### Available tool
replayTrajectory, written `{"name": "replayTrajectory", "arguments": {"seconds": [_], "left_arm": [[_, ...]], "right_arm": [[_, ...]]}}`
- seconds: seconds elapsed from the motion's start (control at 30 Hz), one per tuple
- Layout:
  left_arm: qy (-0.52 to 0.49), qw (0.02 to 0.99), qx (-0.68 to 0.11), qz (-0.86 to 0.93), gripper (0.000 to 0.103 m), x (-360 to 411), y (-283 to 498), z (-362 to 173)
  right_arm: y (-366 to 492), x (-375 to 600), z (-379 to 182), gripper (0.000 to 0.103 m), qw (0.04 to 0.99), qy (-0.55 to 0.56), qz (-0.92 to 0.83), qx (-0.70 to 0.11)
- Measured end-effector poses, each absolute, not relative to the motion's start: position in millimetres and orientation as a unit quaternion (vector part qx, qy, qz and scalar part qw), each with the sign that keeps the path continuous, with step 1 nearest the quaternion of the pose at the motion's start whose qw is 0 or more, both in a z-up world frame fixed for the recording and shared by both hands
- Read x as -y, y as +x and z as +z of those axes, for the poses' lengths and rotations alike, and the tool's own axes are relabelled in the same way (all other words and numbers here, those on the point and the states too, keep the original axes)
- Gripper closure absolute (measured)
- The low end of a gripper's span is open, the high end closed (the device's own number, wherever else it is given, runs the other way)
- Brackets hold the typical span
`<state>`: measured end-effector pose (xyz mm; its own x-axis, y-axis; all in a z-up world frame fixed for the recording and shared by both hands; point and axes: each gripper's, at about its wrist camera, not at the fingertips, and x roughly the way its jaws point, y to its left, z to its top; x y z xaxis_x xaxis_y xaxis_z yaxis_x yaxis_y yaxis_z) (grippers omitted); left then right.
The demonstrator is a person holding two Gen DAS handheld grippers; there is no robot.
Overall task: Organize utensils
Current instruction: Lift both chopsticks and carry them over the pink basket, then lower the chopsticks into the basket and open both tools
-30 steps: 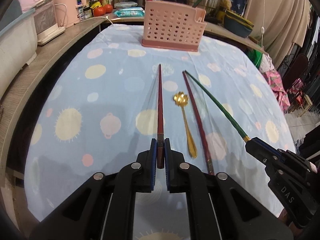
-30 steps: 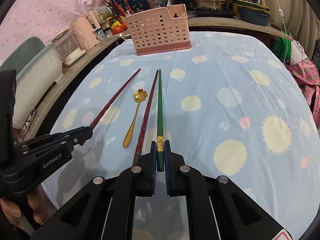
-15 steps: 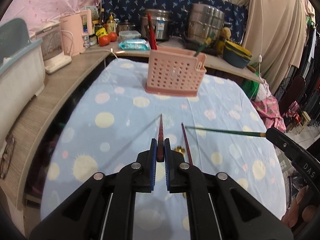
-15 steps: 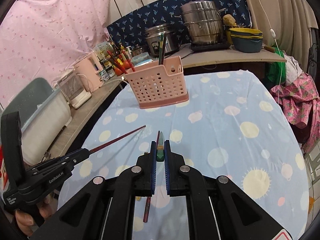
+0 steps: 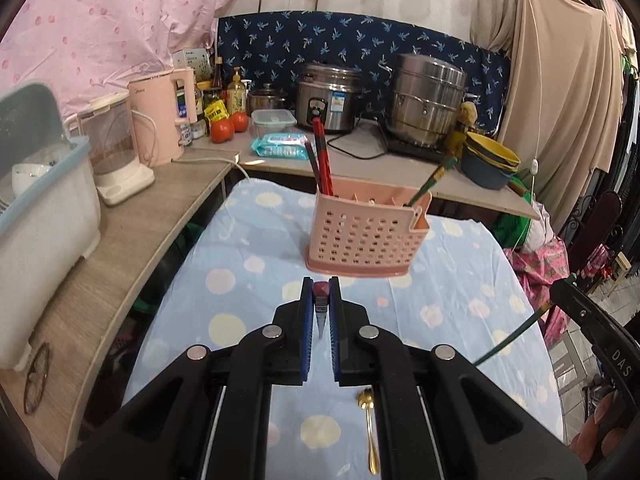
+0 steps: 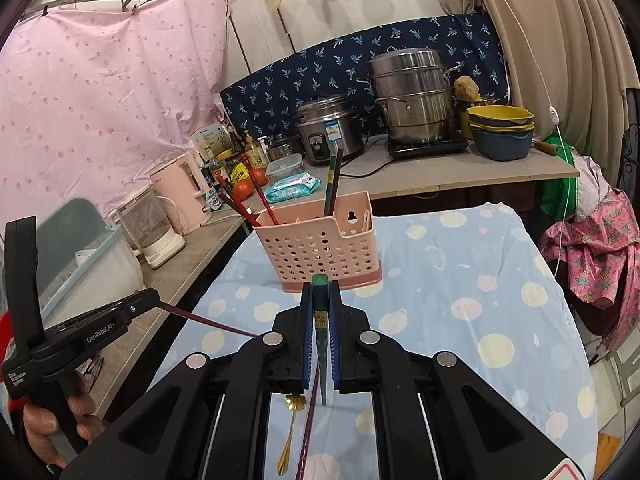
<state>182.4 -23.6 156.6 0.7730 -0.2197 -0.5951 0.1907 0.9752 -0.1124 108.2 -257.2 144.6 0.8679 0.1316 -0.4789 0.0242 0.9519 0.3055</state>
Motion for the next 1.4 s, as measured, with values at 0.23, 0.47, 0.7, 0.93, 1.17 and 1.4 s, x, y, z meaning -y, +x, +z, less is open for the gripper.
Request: {"name": "replayTrajectory", "arguments": {"seconds": [0.23, 0.47, 0.7, 0.93, 1.17, 1.4], "left_arm": [[-0.032, 0.946, -0.302, -0.116, 0.096, 29, 206, 179], [-0.049, 0.947, -0.285, -0.138, 0.096, 40, 232, 212], [-0.066, 0.957, -0.239, -0.15, 0.096, 50, 259, 263], [-0.058, 0.97, -0.193, -0.139, 0.096, 58, 292, 298], [-0.052, 0.972, -0.195, -0.124, 0.096, 59, 328, 286], [-0.048, 0.965, -0.226, -0.124, 0.096, 64, 351, 255]], "right_arm": [[132, 263, 164, 0.096, 0.961, 0.153, 0.024, -0.23], [160, 271, 190, 0.096, 0.966, 0.163, 0.028, -0.2], [194, 278, 229, 0.096, 0.974, 0.168, 0.027, -0.151], [230, 278, 259, 0.096, 0.98, 0.167, 0.025, -0.109], [273, 281, 256, 0.096, 0.979, 0.167, 0.02, -0.113], [304, 280, 221, 0.096, 0.973, 0.168, 0.017, -0.156]]}}
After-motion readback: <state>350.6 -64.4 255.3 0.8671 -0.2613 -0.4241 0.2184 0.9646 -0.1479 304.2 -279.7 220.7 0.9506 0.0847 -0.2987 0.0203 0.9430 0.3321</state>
